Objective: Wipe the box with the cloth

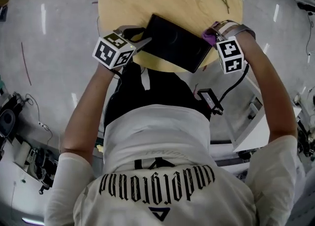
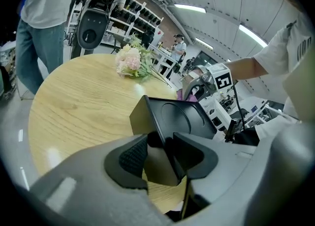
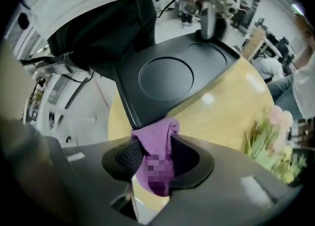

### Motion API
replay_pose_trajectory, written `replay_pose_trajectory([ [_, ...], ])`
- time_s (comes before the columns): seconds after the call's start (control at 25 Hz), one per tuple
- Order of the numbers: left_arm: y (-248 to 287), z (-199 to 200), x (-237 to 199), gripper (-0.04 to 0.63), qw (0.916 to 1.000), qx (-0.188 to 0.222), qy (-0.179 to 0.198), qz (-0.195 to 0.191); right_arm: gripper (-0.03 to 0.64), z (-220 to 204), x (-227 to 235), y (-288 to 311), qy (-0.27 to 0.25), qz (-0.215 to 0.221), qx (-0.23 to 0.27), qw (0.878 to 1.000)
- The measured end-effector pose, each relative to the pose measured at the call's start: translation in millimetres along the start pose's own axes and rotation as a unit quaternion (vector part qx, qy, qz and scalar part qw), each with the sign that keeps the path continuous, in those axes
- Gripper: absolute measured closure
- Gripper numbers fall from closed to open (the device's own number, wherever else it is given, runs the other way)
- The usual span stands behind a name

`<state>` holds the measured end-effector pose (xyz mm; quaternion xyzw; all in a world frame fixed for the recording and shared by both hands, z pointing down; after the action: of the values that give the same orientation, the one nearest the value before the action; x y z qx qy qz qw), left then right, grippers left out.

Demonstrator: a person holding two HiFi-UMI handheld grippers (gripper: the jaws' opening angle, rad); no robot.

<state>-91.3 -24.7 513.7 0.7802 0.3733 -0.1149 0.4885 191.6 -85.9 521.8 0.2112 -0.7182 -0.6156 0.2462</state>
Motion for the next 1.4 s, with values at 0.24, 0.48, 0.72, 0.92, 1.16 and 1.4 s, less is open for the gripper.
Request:
replay_pose_trajectory([
  [0.24,-2,-1,2,0.417,0.9999,0.011,-0.009,0.001,0.466,36,51,4,-0.125,0.015,-0.011,0.992],
  [0.48,-15,-5,7,0.417,0.9994,0.026,-0.021,0.005,0.465,79,114,-5,-0.159,-0.014,0.001,0.987],
  [0.72,-13,-2,7,0.42,0.9995,0.024,-0.016,0.011,0.465,102,161,-11,-0.156,-0.09,0.007,0.984],
  [0.92,-6,-1,5,0.42,0.9996,0.021,-0.017,0.009,0.468,102,163,-12,-0.154,-0.128,0.002,0.98],
  [1.16,-2,-1,2,0.419,0.9998,0.011,-0.01,0.01,0.469,82,123,-15,-0.143,-0.096,0.004,0.985],
  [1.4,-2,-2,0,0.419,0.9998,0.011,-0.013,0.012,0.469,54,57,-17,-0.113,-0.055,-0.019,0.992],
])
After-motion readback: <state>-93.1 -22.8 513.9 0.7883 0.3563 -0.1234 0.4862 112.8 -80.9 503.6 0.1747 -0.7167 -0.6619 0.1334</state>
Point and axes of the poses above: the fingertips, and each gripper's own axes: y forward along the fingers, x to its right, z out of its top, the point moved 8 cm from there along -y, backward along the fingers, and after that the axes turned 1 degree about -y, right-handed, at the moved point
